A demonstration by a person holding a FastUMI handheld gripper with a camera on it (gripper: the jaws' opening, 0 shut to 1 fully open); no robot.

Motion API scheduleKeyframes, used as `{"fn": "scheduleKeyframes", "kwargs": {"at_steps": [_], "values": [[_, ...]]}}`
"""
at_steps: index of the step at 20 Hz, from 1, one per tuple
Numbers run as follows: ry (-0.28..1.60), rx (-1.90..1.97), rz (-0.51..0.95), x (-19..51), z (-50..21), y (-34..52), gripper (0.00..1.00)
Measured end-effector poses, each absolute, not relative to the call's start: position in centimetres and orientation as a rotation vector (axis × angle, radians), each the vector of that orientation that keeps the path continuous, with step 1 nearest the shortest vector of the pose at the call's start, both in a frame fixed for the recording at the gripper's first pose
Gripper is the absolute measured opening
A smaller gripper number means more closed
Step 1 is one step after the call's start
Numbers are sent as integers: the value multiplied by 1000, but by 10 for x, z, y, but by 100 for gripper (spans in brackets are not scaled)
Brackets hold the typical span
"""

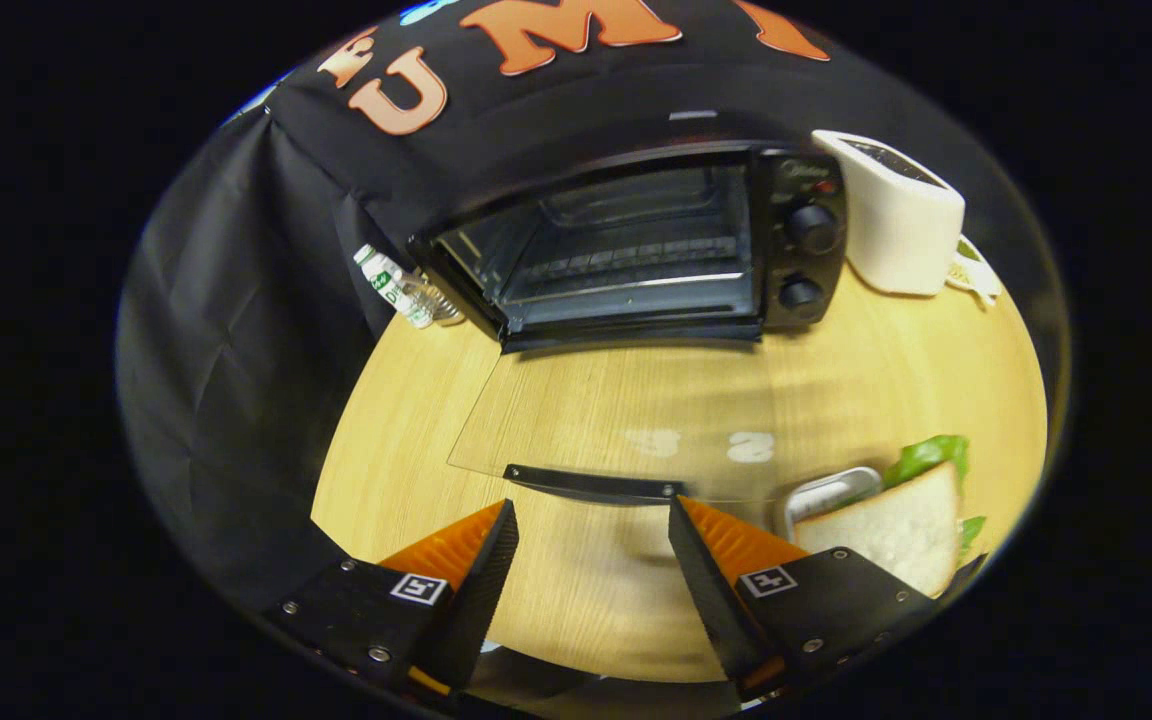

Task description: Open the toaster oven, put the food inside, and close the toaster oven door.

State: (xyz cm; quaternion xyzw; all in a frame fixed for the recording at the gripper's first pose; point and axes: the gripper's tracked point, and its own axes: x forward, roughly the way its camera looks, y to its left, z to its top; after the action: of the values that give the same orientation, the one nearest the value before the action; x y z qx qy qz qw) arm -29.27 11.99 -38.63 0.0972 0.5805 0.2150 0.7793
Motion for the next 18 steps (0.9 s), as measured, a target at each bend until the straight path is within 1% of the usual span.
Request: {"fn": "scheduleKeyframes", "kwargs": {"at_steps": [3,5,9,13,17,18], "values": [[1192,207,403,-268,-367,78,92],[1186,181,375,-261,-363,48,93],[1176,87,358,-255,-354,-12,93],[1197,-29,345,-257,-375,-65,93],[1335,103,396,-278,-409,-69,84],[1363,121,406,-280,-418,-71,80]]}}
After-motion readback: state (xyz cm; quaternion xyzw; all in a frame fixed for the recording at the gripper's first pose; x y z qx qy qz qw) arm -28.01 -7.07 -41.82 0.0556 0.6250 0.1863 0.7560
